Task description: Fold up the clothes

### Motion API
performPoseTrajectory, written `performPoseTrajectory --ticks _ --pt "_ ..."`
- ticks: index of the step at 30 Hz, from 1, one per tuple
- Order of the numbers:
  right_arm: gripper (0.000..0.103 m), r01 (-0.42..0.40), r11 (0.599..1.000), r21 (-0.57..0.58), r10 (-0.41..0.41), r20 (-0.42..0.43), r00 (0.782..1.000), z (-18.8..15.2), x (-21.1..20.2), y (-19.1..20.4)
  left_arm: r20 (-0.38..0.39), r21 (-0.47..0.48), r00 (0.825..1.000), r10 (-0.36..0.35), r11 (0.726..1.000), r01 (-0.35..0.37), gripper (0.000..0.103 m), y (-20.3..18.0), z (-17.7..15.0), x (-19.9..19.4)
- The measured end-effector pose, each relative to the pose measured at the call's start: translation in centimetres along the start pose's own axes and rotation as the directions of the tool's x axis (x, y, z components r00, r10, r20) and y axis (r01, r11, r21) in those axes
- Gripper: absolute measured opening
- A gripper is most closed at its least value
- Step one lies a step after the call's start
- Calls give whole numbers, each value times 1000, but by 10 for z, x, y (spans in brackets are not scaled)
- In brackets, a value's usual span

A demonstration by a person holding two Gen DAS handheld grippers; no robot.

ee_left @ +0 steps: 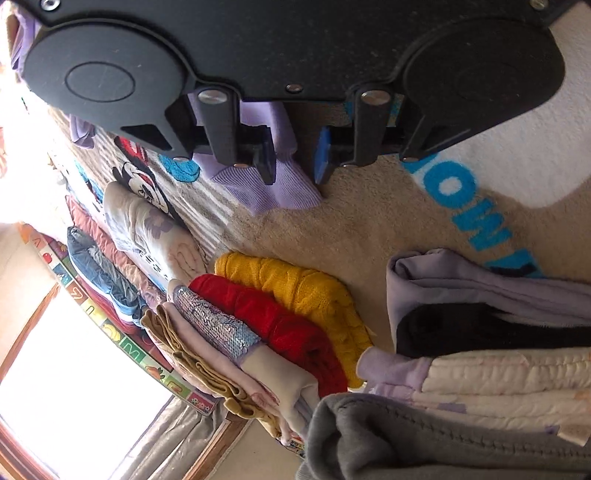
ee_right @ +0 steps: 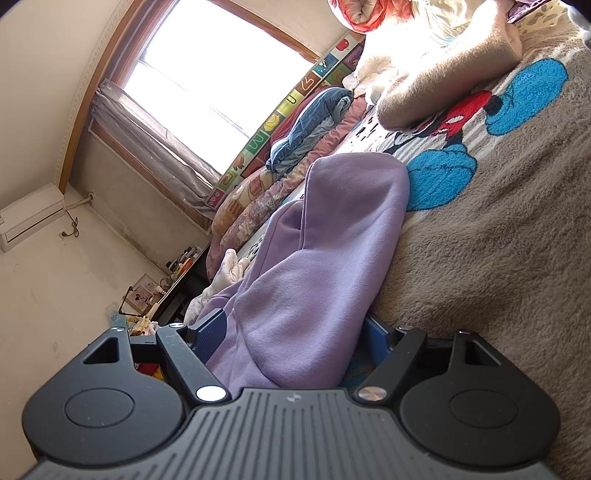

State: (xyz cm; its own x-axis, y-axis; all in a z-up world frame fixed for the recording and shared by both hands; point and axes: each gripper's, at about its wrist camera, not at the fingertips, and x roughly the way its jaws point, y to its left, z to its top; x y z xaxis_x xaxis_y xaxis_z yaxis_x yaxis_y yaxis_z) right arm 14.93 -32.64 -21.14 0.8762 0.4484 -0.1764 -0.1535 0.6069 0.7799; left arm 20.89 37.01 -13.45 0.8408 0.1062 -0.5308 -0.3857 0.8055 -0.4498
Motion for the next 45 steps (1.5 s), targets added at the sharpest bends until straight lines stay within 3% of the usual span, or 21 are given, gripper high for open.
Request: performPoseTrajectory --ticks 1,4,8,10,12,14,18,21,23,24,26,31,33,37,41,45 --pt "77 0 1000 1 0 0 1000 0 0 0 23 55 1000 22 998 -23 20 -9 0 -2" --pt "76 2 1000 -1 -2 0 1000 0 0 1 39 151 998 -48 988 42 20 -36 -3 -6" --pt "76 1 1000 0 -1 1 1000 -1 0 2 -24 365 995 -95 926 97 20 -86 -21 8" --pt "76 0 1000 1 0 0 1000 -1 0 2 -58 395 997 -56 915 75 20 -94 -27 24" --pt "76 0 1000 1 0 0 1000 -1 0 2 -109 412 990 86 911 -34 22 -90 -31 51" --pt "76 1 1000 2 -1 0 1000 0 0 2 -104 352 991 82 935 -41 22 -80 -25 55" --pt "76 1 1000 2 -1 1 1000 0 0 3 -65 378 987 150 919 -114 22 -90 -19 48" --pt "76 -3 1000 4 3 2 1000 0 0 2 -41 321 986 160 937 -139 22 -95 -19 33" --pt "76 -3 1000 5 3 3 1000 0 0 2 -45 251 990 137 960 -122 28 -100 -20 20" --pt "76 -4 1000 5 4 3 1000 0 0 2 -47 210 992 120 972 -108 40 -103 -21 12" --pt "76 -7 1000 8 7 5 1000 0 0 1 -51 124 997 55 991 -48 52 -112 -27 -8" --pt "76 -10 1000 13 10 7 1000 0 -1 1 -79 37 990 -117 992 120 57 -145 -65 -53" --pt "76 -10 1000 15 10 7 1000 0 -2 2 -97 49 982 -162 985 167 58 -159 -86 -67" --pt "76 -17 1000 26 17 5 1000 1 -4 1 -130 146 973 -190 967 208 58 -175 -137 -82" --pt "76 -18 999 34 19 -26 999 3 -7 1 -86 186 981 -174 965 188 58 -162 -166 -91" --pt "75 0 1000 8 0 -71 997 3 -18 5 -26 86 989 -145 986 146 58 -123 -157 -99"
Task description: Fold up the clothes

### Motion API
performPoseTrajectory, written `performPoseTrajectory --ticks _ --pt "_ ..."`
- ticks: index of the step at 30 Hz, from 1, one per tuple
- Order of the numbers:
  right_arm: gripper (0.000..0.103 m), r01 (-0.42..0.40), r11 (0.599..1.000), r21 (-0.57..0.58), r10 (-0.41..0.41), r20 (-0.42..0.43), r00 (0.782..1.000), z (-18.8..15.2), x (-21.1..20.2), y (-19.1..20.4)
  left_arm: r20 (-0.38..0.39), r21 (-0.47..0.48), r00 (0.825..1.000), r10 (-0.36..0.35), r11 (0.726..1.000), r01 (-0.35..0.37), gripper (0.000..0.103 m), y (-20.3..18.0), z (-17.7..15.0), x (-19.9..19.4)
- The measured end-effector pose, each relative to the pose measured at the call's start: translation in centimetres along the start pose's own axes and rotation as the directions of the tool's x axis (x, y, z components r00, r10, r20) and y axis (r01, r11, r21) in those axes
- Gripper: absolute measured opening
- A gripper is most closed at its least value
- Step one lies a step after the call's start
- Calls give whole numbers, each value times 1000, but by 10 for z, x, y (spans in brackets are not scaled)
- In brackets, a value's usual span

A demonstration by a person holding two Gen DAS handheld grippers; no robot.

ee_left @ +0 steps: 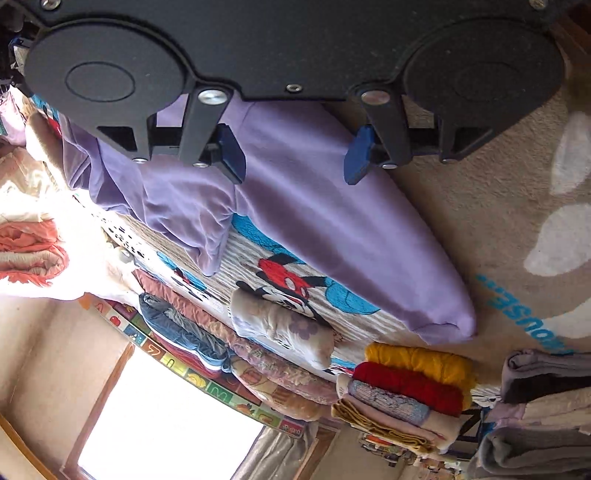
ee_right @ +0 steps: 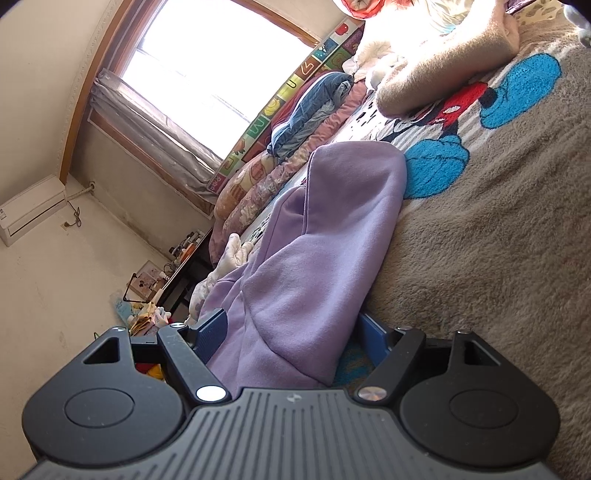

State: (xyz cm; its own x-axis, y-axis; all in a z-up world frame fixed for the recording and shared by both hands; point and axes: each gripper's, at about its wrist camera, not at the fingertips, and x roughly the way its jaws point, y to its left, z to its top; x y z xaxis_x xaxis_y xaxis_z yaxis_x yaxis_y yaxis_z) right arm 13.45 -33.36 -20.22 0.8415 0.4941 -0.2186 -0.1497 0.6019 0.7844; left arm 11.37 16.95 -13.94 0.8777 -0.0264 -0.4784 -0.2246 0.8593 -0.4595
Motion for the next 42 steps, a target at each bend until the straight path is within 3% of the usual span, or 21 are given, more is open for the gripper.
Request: performPoseTrajectory --ticks 3,8,15,21,31,34,36,38,42 --pt "75 -1 999 48 1 -7 1000 6 -7 -4 27 -55 1000 5 998 -3 58 18 7 -4" --pt "77 32 977 209 -48 70 996 33 2 -21 12 -100 1000 10 995 -9 58 33 5 0" --pt "76 125 967 222 -129 6 992 79 54 -33 3 -160 1000 31 987 -30 58 46 4 4" --pt "76 102 963 249 -110 18 994 104 83 -49 0 -118 999 32 992 -32 58 45 4 9" --pt "75 49 959 279 -57 21 998 138 125 -69 1 -129 1000 24 991 -24 61 47 10 19" --pt "68 46 961 274 -53 17 998 145 135 -72 5 -104 999 34 994 -33 64 43 9 21" --pt "59 41 961 273 -46 12 999 148 140 -76 6 -93 999 41 995 -40 67 40 8 22" --pt "41 63 965 255 -65 1 998 149 140 -77 7 -84 999 47 995 -47 69 38 8 23" --pt "30 92 978 189 -101 35 994 148 130 -70 9 -72 998 59 996 -59 73 33 7 24"
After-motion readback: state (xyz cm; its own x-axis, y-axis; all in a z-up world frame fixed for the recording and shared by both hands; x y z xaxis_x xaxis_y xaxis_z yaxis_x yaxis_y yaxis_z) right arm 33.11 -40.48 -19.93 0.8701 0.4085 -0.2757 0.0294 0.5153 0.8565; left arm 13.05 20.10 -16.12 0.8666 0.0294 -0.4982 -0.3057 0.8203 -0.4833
